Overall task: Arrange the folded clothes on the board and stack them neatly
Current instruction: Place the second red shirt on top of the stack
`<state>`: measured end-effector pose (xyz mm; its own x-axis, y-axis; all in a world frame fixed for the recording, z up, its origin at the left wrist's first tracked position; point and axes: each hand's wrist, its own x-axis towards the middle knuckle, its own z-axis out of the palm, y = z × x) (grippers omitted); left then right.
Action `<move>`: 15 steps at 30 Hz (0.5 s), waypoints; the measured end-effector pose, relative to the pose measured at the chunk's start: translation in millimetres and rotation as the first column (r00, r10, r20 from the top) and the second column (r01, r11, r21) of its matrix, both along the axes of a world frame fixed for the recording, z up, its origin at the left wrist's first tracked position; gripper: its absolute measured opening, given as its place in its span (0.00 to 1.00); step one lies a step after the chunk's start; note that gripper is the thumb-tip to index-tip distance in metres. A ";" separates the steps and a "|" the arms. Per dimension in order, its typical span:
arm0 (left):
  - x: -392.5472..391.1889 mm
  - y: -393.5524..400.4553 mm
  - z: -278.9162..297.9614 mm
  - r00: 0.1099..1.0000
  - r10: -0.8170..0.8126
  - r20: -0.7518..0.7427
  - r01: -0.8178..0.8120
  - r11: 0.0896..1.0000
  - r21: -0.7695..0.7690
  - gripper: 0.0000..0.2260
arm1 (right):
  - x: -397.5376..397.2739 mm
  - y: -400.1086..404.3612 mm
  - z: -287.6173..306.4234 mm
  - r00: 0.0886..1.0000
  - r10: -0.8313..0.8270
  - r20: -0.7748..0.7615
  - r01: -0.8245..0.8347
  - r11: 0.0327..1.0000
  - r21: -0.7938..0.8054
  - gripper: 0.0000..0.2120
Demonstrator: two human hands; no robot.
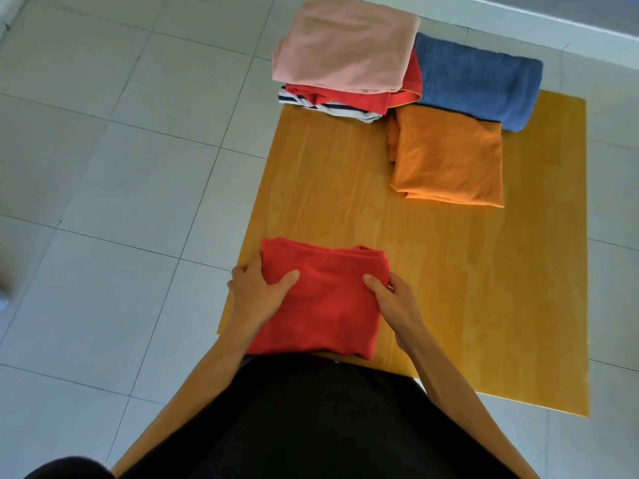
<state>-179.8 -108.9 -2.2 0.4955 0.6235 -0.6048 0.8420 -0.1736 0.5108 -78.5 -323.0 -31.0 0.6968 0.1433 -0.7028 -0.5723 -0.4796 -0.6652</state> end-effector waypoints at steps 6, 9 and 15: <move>-6.8 0.4 -3.4 0.942 0.328 0.068 -0.291 0.904 -0.313 0.31 | -4.9 5.9 -4.9 1.000 0.003 -0.027 -0.002 1.000 0.031 0.29; -8.1 16.3 -8.6 0.899 0.435 0.054 -0.343 0.775 -0.530 0.24 | -4.9 4.4 -7.6 0.999 -0.035 -0.034 0.037 0.997 0.072 0.26; -1.2 17.8 -13.0 0.946 0.309 0.101 -0.237 0.868 -0.436 0.14 | -10.4 -0.8 -12.1 0.989 -0.127 -0.080 0.135 0.984 0.113 0.19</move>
